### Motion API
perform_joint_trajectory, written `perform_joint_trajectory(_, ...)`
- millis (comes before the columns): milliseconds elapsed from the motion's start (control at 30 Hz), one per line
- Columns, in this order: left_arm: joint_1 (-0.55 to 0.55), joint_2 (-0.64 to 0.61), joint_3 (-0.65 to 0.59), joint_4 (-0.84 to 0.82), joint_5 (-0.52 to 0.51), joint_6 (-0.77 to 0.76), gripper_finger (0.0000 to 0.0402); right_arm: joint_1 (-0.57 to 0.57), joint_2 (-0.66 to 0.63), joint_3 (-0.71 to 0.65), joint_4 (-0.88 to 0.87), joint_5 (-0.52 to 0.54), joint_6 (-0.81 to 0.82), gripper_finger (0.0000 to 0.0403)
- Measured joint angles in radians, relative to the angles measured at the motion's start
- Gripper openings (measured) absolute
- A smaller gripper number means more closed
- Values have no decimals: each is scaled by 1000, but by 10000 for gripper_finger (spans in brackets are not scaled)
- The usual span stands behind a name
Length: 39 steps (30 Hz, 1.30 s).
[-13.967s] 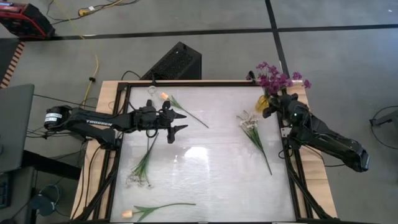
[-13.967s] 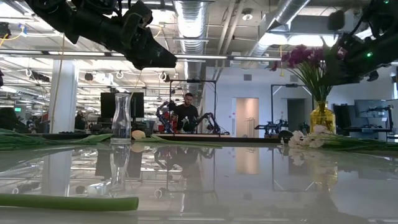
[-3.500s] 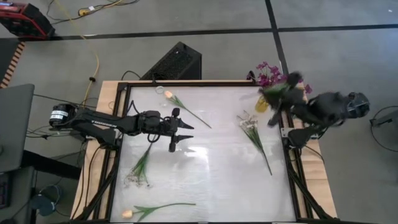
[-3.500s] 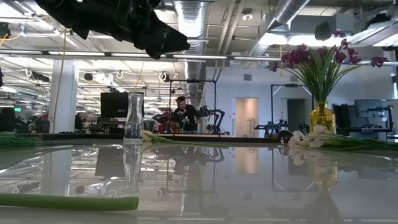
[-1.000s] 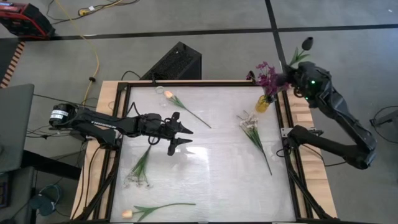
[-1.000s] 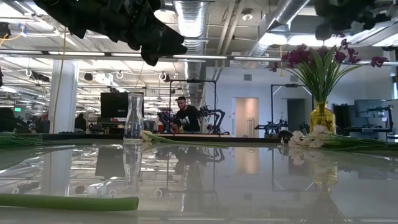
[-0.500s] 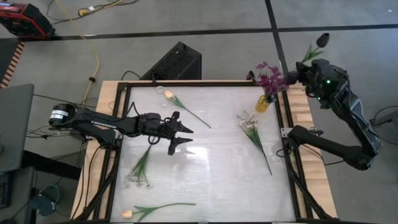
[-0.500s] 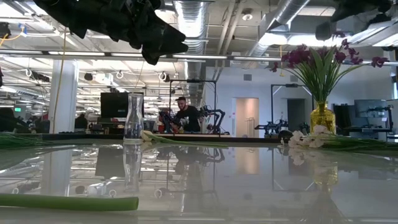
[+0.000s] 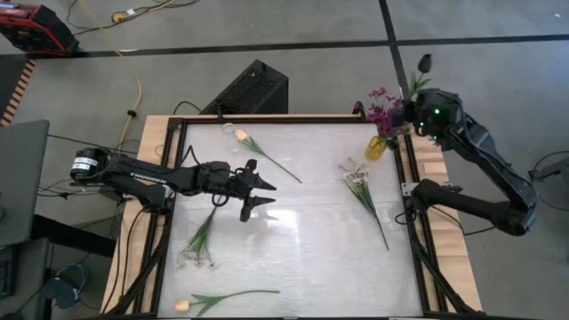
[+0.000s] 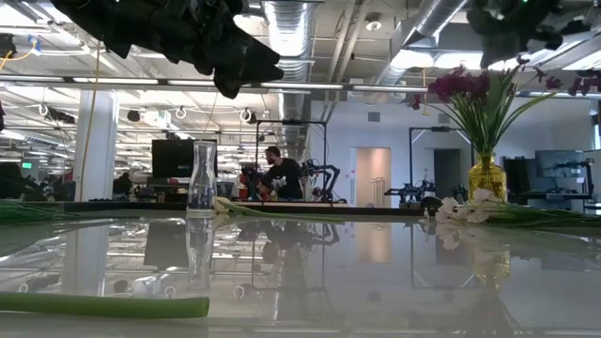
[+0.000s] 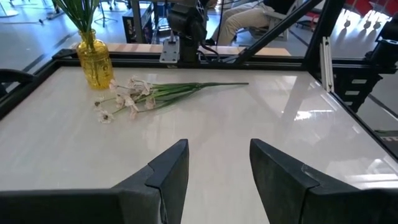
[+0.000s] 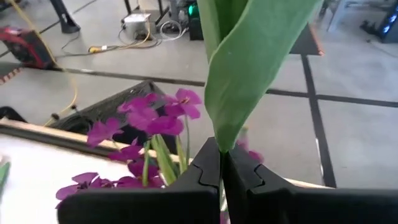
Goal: Sort flowers into vase by color
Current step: Put the black tulip into the yellow vase
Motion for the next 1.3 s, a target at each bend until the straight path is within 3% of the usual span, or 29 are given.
perform_joint_trajectory(233, 0, 0, 0, -36, 1, -1, 158, 0, -7, 0, 72, -41, -6, 26)
perform_joint_trajectory(600, 0, 0, 0, -42, 1, 8, 158, -24, -42, 0, -46, -28, 23, 27)
perform_joint_trajectory(933, 0, 0, 0, -49, 1, 9, 158, -23, -98, -131, 48, -56, 61, 28)
perform_joint_trajectory(1300, 0, 0, 0, -66, 0, 13, 158, -23, -142, -132, 101, -87, 69, 27)
